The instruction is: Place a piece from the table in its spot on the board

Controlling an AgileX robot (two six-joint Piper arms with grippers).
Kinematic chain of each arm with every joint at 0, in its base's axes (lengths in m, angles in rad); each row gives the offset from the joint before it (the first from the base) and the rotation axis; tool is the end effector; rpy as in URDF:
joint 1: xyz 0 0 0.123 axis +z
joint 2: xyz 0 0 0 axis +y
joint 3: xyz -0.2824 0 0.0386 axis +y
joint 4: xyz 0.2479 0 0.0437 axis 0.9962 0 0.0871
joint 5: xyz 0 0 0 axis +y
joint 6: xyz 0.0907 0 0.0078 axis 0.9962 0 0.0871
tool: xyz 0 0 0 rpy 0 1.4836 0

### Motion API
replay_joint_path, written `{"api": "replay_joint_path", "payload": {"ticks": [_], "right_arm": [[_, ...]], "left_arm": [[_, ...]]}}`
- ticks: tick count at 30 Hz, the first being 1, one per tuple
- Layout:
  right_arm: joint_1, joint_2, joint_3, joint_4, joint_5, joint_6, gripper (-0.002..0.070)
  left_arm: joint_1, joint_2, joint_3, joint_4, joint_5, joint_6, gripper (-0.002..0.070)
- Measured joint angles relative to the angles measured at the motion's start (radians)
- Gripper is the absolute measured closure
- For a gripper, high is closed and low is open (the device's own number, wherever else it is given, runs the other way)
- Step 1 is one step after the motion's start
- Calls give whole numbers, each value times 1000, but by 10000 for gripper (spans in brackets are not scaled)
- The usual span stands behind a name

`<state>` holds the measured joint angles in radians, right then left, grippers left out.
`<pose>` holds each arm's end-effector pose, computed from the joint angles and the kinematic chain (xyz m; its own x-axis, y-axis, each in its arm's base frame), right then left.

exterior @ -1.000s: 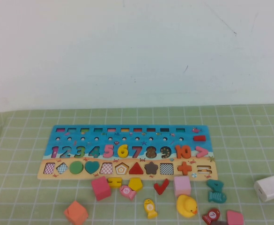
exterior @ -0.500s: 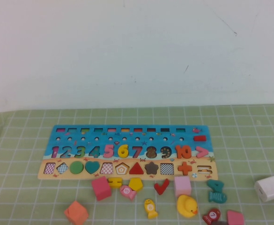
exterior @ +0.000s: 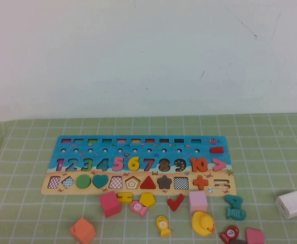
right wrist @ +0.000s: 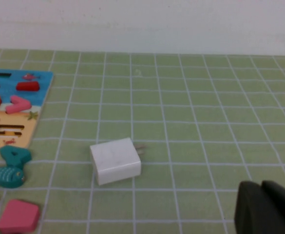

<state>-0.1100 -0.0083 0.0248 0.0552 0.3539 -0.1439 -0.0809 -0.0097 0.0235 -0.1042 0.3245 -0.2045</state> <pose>0.0531 -0.0041 0.1733 -0.2845 -0.0611 -0.9567 0.0656 0.9944 -0.0830 0.0534 -0.0074 0.1765 -0.2685 -0.2777 -0.9224 0.0342 0.9542 -0.2972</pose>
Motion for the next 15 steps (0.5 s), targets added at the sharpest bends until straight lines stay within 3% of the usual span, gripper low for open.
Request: {"api": "replay_joint_path", "payload": {"ticks": [7, 15], "right_arm": [[59, 0, 0, -45, 0, 77, 678], [61, 0, 0, -55, 0, 20, 678]], "left_arm": [[0, 0, 0, 0, 0, 0, 676], [0, 0, 0, 0, 0, 2, 676]]}}
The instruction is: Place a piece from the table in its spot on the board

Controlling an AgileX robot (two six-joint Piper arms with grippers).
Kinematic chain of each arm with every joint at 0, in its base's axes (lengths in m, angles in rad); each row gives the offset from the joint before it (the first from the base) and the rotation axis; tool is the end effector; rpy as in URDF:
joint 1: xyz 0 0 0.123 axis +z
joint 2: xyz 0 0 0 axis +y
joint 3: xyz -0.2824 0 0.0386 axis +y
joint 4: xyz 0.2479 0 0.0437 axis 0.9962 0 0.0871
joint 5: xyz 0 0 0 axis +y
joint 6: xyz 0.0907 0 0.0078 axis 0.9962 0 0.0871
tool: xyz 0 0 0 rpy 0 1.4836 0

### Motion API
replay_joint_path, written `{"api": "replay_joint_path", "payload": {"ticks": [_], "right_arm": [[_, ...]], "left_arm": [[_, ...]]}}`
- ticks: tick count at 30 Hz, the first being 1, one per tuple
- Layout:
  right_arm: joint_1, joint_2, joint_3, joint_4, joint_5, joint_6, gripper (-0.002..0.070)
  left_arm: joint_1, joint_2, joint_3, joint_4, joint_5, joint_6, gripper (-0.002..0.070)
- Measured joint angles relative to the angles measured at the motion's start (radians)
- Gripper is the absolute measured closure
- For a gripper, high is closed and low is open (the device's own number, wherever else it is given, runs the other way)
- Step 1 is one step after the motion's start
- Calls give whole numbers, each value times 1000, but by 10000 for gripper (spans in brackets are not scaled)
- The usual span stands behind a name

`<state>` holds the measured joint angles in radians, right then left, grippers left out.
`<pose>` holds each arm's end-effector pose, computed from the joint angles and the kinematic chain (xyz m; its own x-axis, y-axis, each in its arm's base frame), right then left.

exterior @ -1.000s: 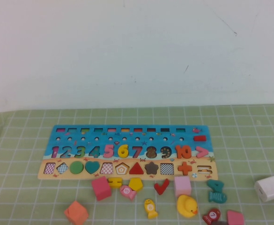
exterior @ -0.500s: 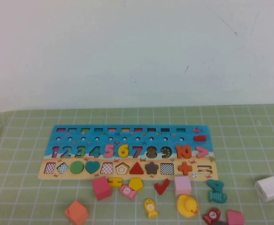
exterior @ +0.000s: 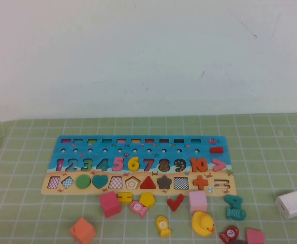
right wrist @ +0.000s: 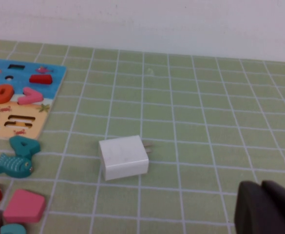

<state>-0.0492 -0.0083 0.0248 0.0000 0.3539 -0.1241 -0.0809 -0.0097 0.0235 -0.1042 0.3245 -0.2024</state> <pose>0.0532 -0.0026 0.1733 -0.2830 -0.1100 -0.9528 0.0143 0.9928 -0.1189 0.0534 -0.0074 0.1765 -0.2685 -0.2757 -0.9230 0.0347 0.9548 -0.2953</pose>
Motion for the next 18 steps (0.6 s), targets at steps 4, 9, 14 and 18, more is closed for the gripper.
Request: {"api": "replay_joint_path", "payload": {"ticks": [4, 9, 14, 18], "right_arm": [[0, 0, 0, 0, 0, -6, 678], [0, 0, 0, 0, 0, -6, 678], [0, 0, 0, 0, 0, -6, 678], [0, 0, 0, 0, 0, -6, 678]], "left_arm": [[0, 0, 0, 0, 0, 0, 676], [0, 0, 0, 0, 0, 0, 676], [0, 0, 0, 0, 0, 0, 676], [0, 0, 0, 0, 0, 0, 676]]}}
